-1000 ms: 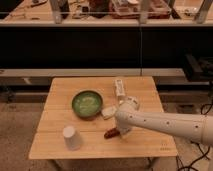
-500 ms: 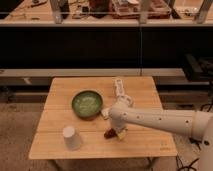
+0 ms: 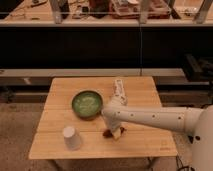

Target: Drag the pepper across the table

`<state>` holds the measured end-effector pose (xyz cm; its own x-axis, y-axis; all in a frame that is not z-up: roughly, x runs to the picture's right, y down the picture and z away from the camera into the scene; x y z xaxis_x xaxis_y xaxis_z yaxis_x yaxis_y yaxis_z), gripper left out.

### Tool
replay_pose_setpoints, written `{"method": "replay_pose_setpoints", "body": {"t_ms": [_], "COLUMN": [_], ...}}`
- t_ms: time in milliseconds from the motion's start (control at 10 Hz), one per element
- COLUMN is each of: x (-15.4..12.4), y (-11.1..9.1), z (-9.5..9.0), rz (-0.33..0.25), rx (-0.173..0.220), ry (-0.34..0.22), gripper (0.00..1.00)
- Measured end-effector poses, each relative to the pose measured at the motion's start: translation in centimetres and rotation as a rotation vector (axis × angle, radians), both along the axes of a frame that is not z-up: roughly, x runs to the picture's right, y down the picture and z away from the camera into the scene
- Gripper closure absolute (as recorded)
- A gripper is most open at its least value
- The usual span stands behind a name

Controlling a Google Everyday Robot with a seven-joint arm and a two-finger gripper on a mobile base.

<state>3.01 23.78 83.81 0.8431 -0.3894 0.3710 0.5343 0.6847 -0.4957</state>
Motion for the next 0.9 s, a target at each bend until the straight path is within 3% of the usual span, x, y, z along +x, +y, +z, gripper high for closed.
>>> {"method": "replay_pose_setpoints", "body": {"t_ms": [900], "x": [-5.1], "y": [-0.9], "z": [-1.0], "rz": [-0.084], "rx": [-0.007], "ry": [-0.1], "gripper": [0.76]}}
